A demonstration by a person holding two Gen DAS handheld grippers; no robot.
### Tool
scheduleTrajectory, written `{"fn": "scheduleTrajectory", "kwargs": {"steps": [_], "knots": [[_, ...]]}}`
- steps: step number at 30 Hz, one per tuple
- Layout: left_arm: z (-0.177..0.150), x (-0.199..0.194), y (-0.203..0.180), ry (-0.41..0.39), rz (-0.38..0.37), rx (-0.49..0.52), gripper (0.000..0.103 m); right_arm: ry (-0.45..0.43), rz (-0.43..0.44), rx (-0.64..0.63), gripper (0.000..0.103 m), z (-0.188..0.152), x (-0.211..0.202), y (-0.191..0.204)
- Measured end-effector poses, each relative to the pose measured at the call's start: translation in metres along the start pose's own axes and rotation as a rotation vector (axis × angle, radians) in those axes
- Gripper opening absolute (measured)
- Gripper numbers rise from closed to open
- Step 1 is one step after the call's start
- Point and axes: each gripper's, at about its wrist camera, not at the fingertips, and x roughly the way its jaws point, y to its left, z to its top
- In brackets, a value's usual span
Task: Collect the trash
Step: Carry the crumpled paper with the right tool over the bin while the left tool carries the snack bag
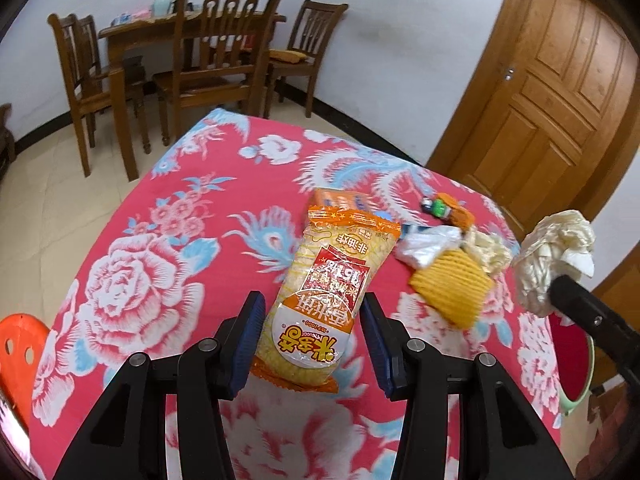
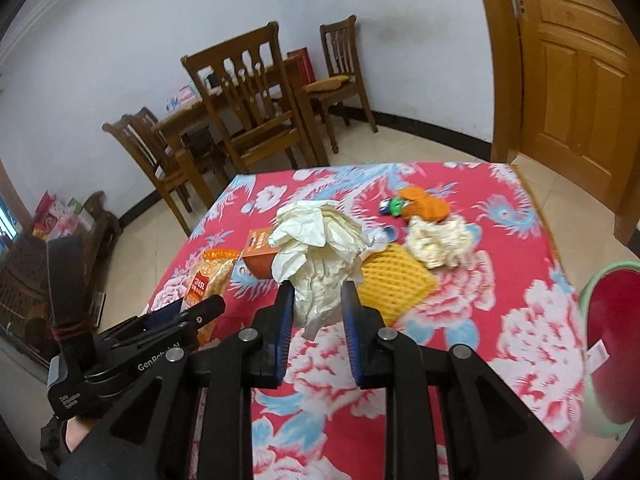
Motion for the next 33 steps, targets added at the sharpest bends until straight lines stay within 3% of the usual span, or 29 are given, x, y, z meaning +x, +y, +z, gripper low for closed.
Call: {"fn": "scheduleTrajectory", "kwargs": {"steps": [17,33], "knots": [[-0.002,-0.01,-0.081,0.0,-0.105,0.128,0.05,-0.155,-0.132,0.103,0.026,0.002,-0.09,-0.074],[-0.013,-0.009,-0.187,0.025,-0.26,0.302,0.05,-0.201,-0.311,0.241,0.026,-0.024,-0.149,-0.161]]}}
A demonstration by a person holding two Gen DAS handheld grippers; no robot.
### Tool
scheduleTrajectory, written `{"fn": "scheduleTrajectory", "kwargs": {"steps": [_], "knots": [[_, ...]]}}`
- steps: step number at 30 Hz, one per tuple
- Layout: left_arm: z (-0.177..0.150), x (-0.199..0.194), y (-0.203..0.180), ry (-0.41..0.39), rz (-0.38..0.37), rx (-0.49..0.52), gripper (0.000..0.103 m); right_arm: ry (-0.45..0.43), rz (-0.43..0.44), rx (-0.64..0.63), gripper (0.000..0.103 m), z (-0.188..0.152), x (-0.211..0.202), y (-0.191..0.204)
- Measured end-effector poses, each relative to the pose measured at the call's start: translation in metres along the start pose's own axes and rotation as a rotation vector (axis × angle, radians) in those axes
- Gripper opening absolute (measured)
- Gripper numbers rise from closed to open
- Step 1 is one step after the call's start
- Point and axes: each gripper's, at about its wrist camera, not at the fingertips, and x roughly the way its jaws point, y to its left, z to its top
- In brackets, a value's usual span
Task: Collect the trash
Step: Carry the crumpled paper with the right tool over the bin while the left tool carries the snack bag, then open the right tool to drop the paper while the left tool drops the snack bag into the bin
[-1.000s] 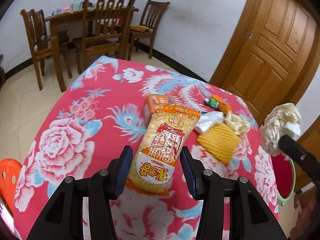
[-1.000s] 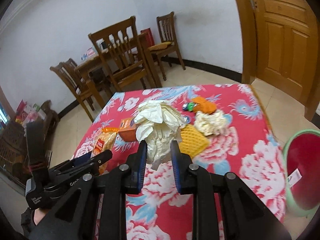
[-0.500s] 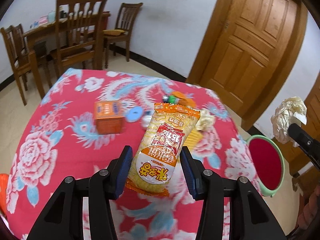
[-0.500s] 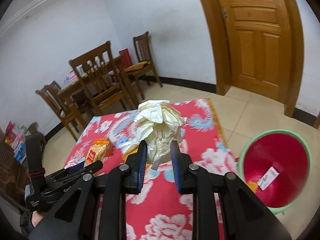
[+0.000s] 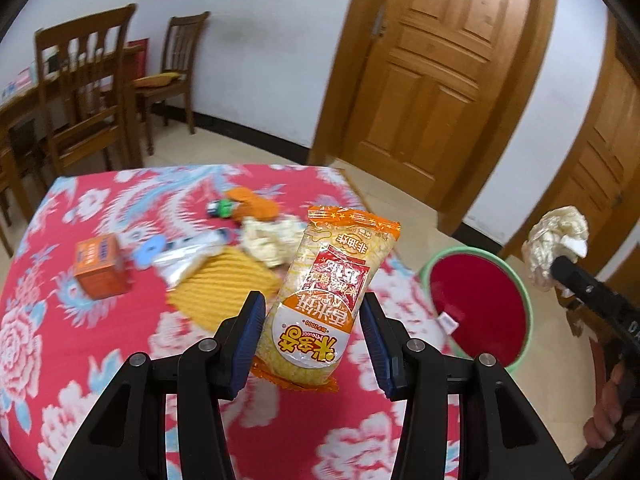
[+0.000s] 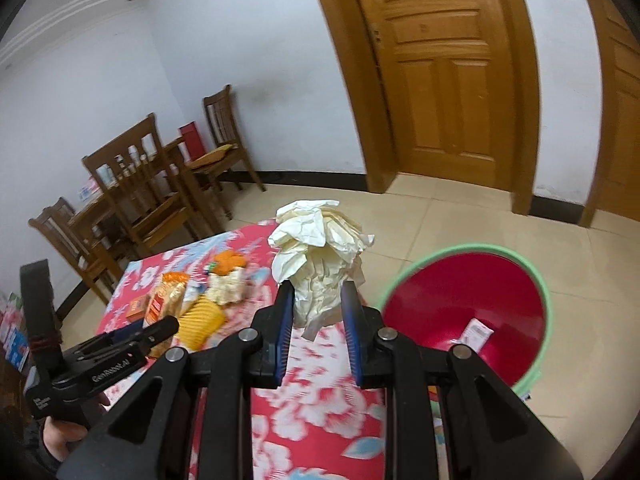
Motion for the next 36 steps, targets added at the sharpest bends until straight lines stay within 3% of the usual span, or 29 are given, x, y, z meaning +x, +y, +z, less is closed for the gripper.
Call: {"fn": "scheduleTrajectory", "kwargs": {"steps": [24,36], "knots": [[-0.012,0.083,-0.127,0.138,-0.161,0.188,0.05,0.126,-0.155,0.215,0.027,-0.047,0.027,-0.126],[-0.021,0.121,-0.163,0.203,-0.184,0.252,0.051,0.163,-0.192,0.279,0.033,-0.059,0.036,-0.156]]}}
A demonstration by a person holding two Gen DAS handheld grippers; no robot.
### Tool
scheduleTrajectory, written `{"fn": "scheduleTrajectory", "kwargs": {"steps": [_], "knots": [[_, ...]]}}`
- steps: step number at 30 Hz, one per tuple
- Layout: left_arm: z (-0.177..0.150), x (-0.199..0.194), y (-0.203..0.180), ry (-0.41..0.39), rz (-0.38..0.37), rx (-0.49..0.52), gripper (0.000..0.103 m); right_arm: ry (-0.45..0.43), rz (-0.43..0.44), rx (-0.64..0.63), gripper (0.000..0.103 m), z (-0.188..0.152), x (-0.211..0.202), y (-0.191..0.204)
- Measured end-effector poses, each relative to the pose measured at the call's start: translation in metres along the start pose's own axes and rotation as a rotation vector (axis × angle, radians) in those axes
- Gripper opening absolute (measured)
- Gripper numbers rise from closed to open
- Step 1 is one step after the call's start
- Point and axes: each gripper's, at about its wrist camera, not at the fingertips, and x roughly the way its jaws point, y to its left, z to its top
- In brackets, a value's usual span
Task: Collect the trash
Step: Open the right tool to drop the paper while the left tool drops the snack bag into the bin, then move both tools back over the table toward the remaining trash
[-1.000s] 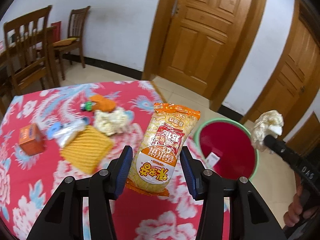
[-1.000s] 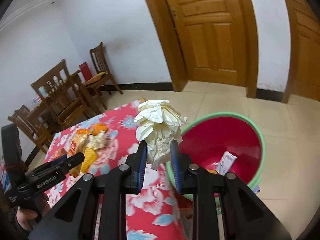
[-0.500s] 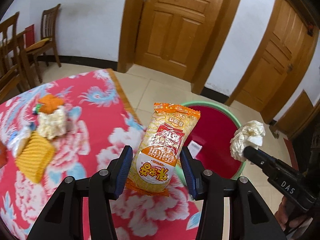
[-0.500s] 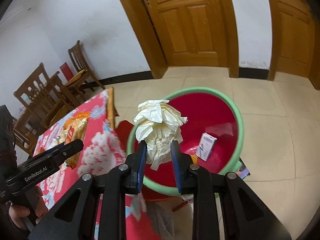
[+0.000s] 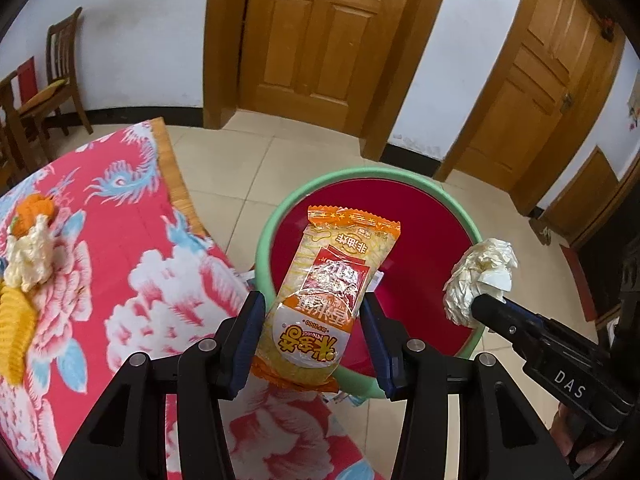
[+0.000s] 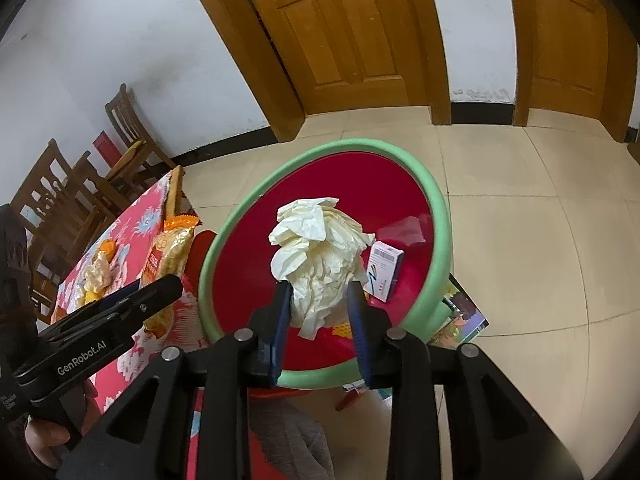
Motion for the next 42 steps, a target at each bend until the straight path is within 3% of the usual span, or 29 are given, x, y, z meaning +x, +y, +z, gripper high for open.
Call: {"fn": "scheduleTrajectory", "kwargs": {"steps": [4,15,23,42], "knots": [[0.001,0.002,-0.004,-0.003,0.014,0.011,0.061,0.005,-0.002,0.015,0.037,-0.001,0.001,-0.007],[-0.001,-0.021,0.011,-0.035,0.025,-0.033,0.061,-0.011,0.006,0.005,0.041,0.001,-0.007,0.002],[-0.006,-0.056,0.046,-0.093,0.075,-0.099,0.061,-0.039,0.075,-0.08,0.043,0.004,-0.018,0.048],[-0.03,-0.132,0.165,-0.195,0.267,-0.311,0.061,0.006,0.211,-0.244,0.043,-0.008,-0.004,0.163]]}}
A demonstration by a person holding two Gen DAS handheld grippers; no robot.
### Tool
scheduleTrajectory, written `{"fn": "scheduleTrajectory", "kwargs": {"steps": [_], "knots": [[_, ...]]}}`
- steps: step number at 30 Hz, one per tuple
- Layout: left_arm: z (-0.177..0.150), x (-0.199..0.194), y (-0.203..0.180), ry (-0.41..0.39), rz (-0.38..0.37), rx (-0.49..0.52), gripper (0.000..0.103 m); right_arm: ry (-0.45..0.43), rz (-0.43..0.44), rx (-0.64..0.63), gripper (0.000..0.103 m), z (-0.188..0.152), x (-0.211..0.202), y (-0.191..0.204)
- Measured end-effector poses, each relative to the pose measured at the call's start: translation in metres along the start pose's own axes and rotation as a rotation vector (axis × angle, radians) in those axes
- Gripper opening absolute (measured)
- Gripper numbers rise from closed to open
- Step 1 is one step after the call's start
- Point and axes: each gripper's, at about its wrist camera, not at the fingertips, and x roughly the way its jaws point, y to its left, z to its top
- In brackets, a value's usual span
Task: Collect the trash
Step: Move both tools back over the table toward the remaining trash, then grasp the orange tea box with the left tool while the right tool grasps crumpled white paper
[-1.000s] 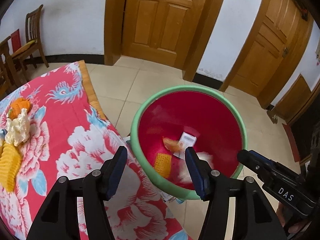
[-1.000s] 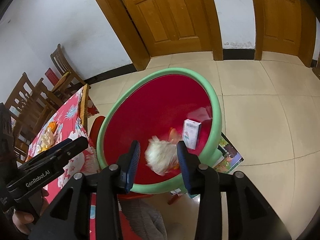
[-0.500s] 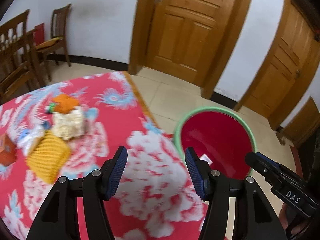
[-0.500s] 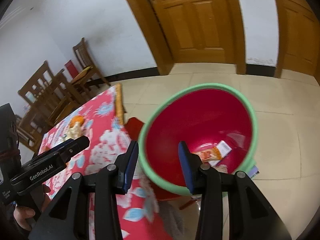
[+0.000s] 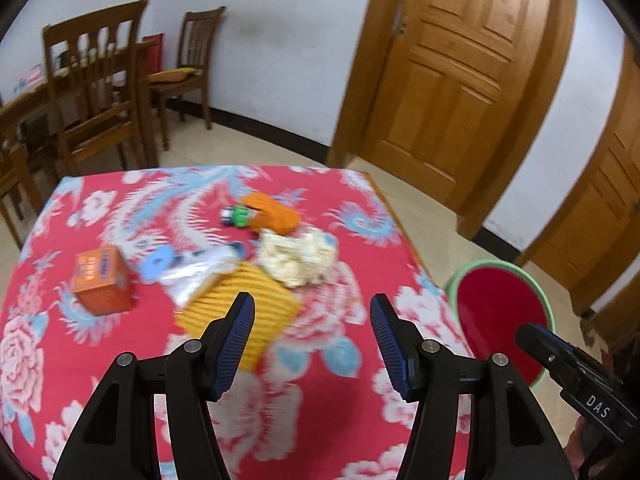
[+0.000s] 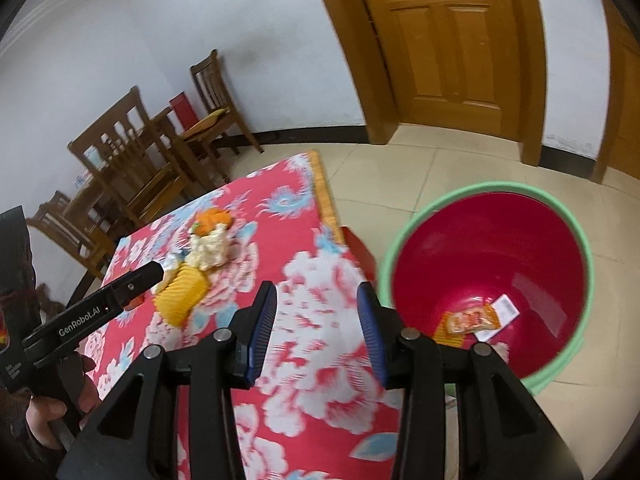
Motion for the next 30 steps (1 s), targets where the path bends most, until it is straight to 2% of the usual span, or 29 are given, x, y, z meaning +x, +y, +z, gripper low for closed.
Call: {"fn": "scheduleTrajectory", "kwargs": {"steps": [16,30], "knots": [[0.011,-0.008,0.1,-0.036,0.153,-0.143,0.062,0.072,0.076,-0.103,0.047,0.015,0.058,0.08],[0.012,0.018,0.145,0.0,0.242,-0.221,0.066,0.141,0.079,-0.135,0.054,0.025,0.118,0.109]]}}
